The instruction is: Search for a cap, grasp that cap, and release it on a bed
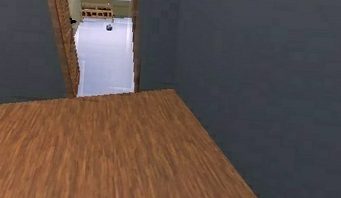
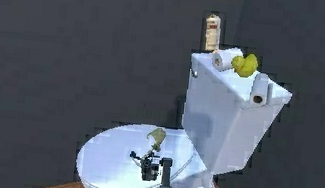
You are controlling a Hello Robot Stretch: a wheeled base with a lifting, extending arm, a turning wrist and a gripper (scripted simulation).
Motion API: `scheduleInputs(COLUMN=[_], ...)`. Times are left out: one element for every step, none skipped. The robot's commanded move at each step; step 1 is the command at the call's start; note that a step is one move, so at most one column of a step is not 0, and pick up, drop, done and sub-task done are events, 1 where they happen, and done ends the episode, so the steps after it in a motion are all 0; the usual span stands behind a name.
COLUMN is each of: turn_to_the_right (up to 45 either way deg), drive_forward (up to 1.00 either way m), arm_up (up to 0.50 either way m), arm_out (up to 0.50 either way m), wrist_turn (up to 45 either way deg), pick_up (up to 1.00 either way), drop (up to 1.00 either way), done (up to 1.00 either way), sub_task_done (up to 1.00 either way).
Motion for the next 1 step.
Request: scheduleInputs(turn_to_the_right=[0.0], drive_forward=[0.00], arm_up=[0.10], arm_out=[0.00], wrist_turn=[0.0], pick_up=[0.00], drop=[0.00], done=[0.00], sub_task_done=[0.00])
